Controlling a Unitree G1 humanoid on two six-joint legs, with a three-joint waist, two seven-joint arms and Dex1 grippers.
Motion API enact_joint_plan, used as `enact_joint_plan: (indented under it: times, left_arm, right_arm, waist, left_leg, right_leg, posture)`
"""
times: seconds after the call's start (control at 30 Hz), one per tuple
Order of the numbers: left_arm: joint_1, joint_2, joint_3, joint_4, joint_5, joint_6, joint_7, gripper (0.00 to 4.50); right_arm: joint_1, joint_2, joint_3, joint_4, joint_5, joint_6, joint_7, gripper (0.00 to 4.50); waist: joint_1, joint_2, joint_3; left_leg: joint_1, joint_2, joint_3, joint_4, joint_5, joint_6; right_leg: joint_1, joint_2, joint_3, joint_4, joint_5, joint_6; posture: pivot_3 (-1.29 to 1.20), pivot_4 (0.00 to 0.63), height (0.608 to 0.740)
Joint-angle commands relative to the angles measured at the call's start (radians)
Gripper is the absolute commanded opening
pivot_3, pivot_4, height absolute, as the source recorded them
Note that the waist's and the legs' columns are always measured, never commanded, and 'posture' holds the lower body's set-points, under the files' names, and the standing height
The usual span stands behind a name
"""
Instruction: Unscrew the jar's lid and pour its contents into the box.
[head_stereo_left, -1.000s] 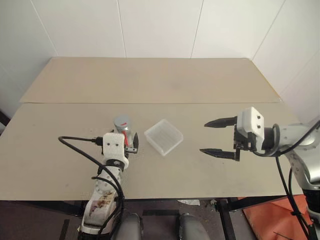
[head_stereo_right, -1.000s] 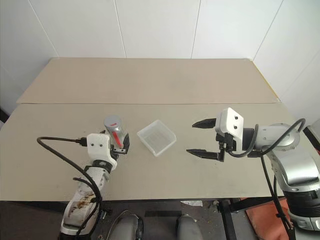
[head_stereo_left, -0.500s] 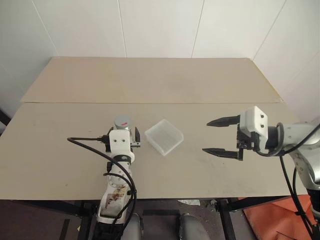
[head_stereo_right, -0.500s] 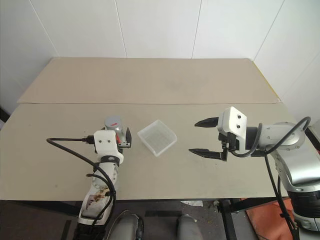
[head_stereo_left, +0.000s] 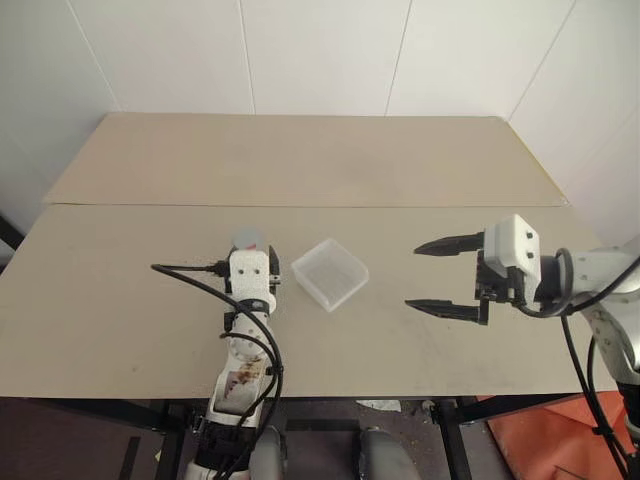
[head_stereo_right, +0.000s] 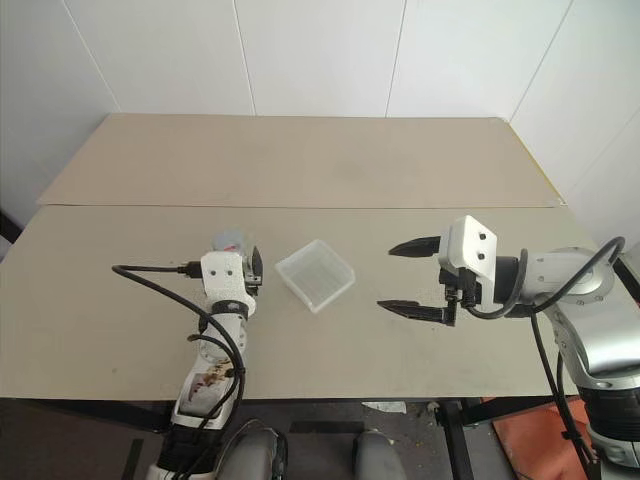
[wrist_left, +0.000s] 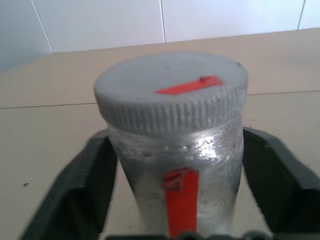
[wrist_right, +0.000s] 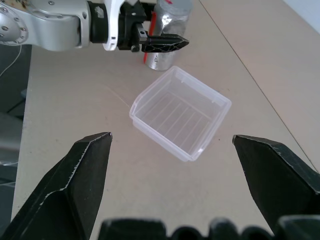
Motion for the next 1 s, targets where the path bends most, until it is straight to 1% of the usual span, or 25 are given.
enact_joint_plan:
  times: [0.03,0.07,0.1,0.17,0.3,0.4,0.47,0.5,0.57,0.63,0.7,0.77,0.83,0.9,1.0]
  left_arm:
    - [-0.004,-0.016,-0.004,-0.030,0.008,-0.024,-0.003,2.28]
    - [0.000,-0.015,-0.004,-0.037,0.006,-0.018,-0.007,2.02]
    - [0.004,-0.013,-0.004,-0.041,0.006,-0.015,-0.011,1.93]
    - [0.007,-0.012,0.006,-0.056,-0.006,-0.005,-0.021,1.93]
    - [-0.013,0.033,0.045,-0.106,-0.058,0.015,-0.104,1.93]
    - [-0.030,0.092,0.096,-0.169,-0.149,0.068,-0.214,1.93]
    - [-0.046,0.155,0.146,-0.217,-0.239,0.128,-0.310,1.93]
    - [-0.061,0.185,0.188,-0.243,-0.318,0.181,-0.362,1.93]
    - [-0.103,0.296,0.286,-0.275,-0.512,0.298,-0.519,1.93]
    - [-0.135,0.386,0.349,-0.278,-0.654,0.383,-0.628,1.93]
    - [-0.171,0.479,0.386,-0.249,-0.773,0.450,-0.749,1.93]
    - [-0.219,0.571,0.380,-0.198,-0.847,0.468,-0.908,1.93]
    - [-0.269,0.632,0.351,-0.130,-0.878,0.483,-1.018,1.93]
    - [-0.321,0.683,0.284,-0.046,-0.861,0.437,-1.178,1.93]
    - [-0.382,0.713,0.198,0.056,-0.817,0.345,-1.356,1.93]
  right_arm:
    - [-0.003,-0.016,-0.055,-0.037,0.032,-0.002,-0.001,4.50]
    - [-0.002,-0.015,-0.058,-0.040,0.038,0.000,-0.002,4.50]
    - [-0.002,-0.013,-0.059,-0.042,0.042,0.000,-0.003,4.50]
    - [-0.002,-0.006,-0.058,-0.049,0.048,0.002,-0.007,4.50]
    - [-0.010,0.021,-0.046,-0.080,0.084,0.002,-0.021,4.50]
    - [-0.048,0.059,-0.024,-0.086,0.094,0.014,-0.056,4.50]
    - [-0.085,0.090,-0.006,-0.085,0.103,0.027,-0.082,4.50]
    - [-0.106,0.107,0.004,-0.084,0.108,0.036,-0.096,4.50]
    - [-0.159,0.153,0.037,-0.075,0.110,0.060,-0.130,4.50]
    - [-0.201,0.189,0.065,-0.064,0.100,0.082,-0.155,4.50]
    - [-0.251,0.229,0.102,-0.046,0.083,0.111,-0.189,4.50]
    - [-0.323,0.282,0.138,-0.013,0.083,0.166,-0.235,4.50]
    - [-0.377,0.321,0.166,0.006,0.087,0.204,-0.257,4.50]
    - [-0.444,0.364,0.192,0.026,0.099,0.247,-0.270,4.50]
    - [-0.516,0.416,0.219,0.057,0.102,0.292,-0.283,4.50]
  waist:
    - [0.000,0.000,0.000]
    - [0.000,0.000,0.000]
    - [0.000,0.000,0.000]
    - [0.000,0.000,0.000]
    - [0.000,0.000,0.000]
    - [-0.003,0.000,0.000]
    - [-0.008,0.000,0.000]
    - [-0.010,0.000,0.000]
    - [-0.015,0.000,0.000]
    - [-0.019,0.000,0.000]
    - [-0.018,0.001,0.000]
    - [-0.018,0.001,0.000]
    - [-0.012,0.001,0.001]
    - [-0.011,0.001,0.001]
    - [-0.013,0.001,0.001]
  left_leg:
    - [0.000,0.000,0.000,0.000,0.000,0.000]
    - [0.000,0.000,0.000,0.000,0.000,0.000]
    - [0.000,0.000,0.000,0.000,0.000,0.000]
    - [0.000,0.000,0.000,0.000,0.000,0.000]
    - [0.000,0.000,0.000,0.000,0.000,0.000]
    - [0.000,0.000,0.000,0.000,0.000,0.000]
    - [0.000,0.000,0.000,0.000,0.000,0.000]
    - [0.000,0.000,0.000,0.000,0.000,0.000]
    - [0.000,0.000,-0.001,0.000,0.000,0.000]
    - [0.000,0.001,-0.001,0.000,0.000,0.000]
    - [0.000,0.001,-0.001,0.000,0.000,0.000]
    - [0.000,0.001,-0.001,0.000,0.000,0.000]
    - [-0.001,0.001,-0.001,0.000,0.000,0.000]
    - [-0.001,0.001,-0.002,0.000,0.000,0.000]
    - [-0.002,0.001,-0.002,0.000,0.000,0.000]
  right_leg:
    - [0.000,0.000,0.000,0.000,0.000,0.000]
    - [0.000,0.000,0.000,0.000,0.000,0.000]
    - [0.000,0.000,0.000,0.000,0.000,0.000]
    - [0.000,0.000,0.000,0.000,0.000,0.000]
    - [0.000,0.000,0.000,0.000,0.000,0.000]
    - [0.000,0.000,0.000,0.000,0.000,0.000]
    - [0.000,0.000,0.000,0.001,0.000,0.000]
    - [-0.001,0.000,0.000,0.001,0.000,0.000]
    - [-0.001,0.000,0.000,0.001,0.000,0.000]
    - [-0.002,0.001,-0.001,0.002,0.000,0.000]
    - [-0.002,0.001,-0.001,0.002,0.000,0.000]
    - [-0.002,0.000,-0.001,0.001,0.000,0.000]
    - [-0.002,0.000,-0.002,0.001,0.000,0.000]
    - [-0.002,0.000,-0.003,0.001,0.000,0.000]
    - [-0.002,0.000,-0.003,0.000,0.000,0.000]
  posture:
    - [0.00,0.150,0.740]
    - [0.00,0.150,0.740]
    - [0.00,0.150,0.740]
    - [0.00,0.150,0.740]
    - [0.00,0.150,0.740]
    - [0.00,0.150,0.740]
    - [0.00,0.150,0.740]
    - [0.00,0.150,0.740]
    - [0.00,0.150,0.740]
    - [0.00,0.150,0.740]
    - [0.00,0.150,0.740]
    - [0.00,0.150,0.740]
    - [0.00,0.150,0.740]
    - [0.00,0.150,0.740]
    - [0.00,0.150,0.740]
